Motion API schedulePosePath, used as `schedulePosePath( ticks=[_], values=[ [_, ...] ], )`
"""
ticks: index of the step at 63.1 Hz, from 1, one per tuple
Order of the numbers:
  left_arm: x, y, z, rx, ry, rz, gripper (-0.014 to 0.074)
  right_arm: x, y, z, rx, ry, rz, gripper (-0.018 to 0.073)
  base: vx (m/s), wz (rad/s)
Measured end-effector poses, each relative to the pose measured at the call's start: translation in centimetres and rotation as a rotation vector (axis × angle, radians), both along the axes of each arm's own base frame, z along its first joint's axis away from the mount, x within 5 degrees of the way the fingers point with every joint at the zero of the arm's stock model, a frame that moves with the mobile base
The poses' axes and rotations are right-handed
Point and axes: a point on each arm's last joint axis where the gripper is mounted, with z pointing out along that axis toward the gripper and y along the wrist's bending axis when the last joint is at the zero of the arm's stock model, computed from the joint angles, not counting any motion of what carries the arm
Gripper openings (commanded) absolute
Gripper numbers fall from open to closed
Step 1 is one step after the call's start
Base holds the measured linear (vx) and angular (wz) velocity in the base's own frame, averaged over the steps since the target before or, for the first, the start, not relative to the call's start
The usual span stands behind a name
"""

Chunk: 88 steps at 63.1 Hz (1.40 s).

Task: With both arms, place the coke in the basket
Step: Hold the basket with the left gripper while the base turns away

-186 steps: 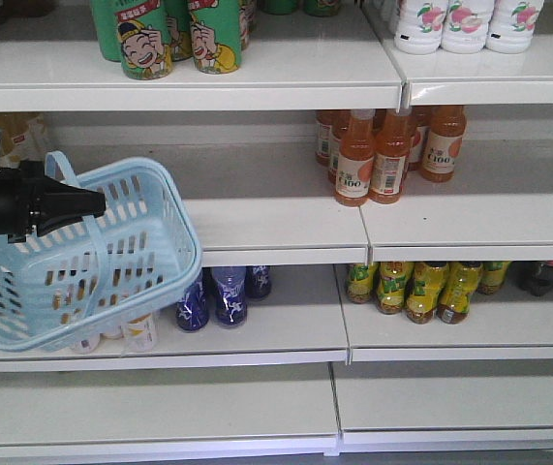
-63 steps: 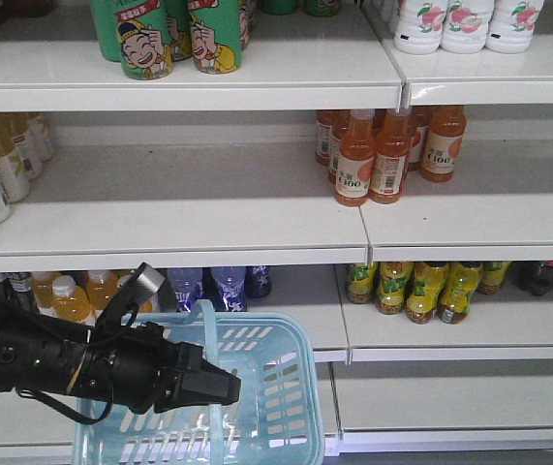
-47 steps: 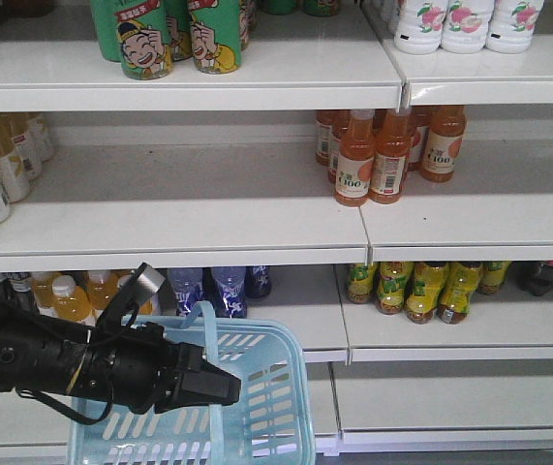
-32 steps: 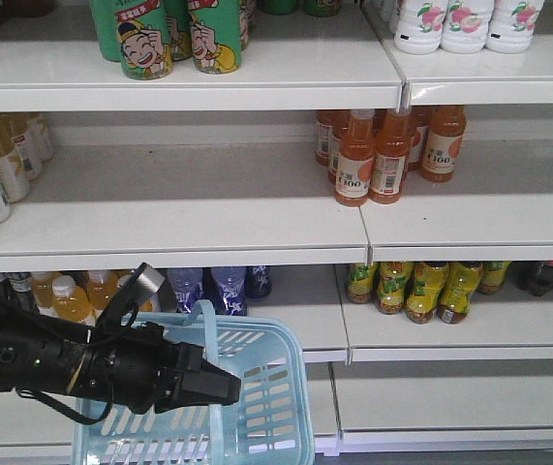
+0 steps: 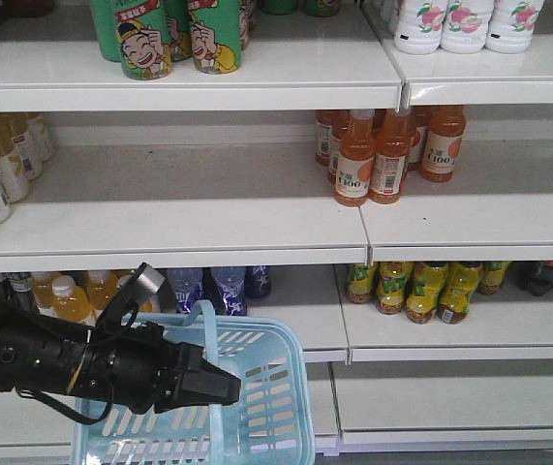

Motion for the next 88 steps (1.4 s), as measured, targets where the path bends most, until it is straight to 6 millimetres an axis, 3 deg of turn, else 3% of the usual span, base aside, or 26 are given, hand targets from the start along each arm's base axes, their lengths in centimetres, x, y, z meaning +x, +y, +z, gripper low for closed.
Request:
schedulePosePath(
  ticks=[45,88],
  values=[
    [0.00,0.00,0.00,0.000,0.000,0.000,-0.0007,0.00,0.00,0.00,0.000,0.000,0.000,-0.0010,-0.01,-0.07],
    [0.00,0.00,0.00,0.000,0.000,0.000,-0.0007,0.00,0.00,0.00,0.000,0.000,0.000,-0.0010,-0.03,-0.28]
  ],
)
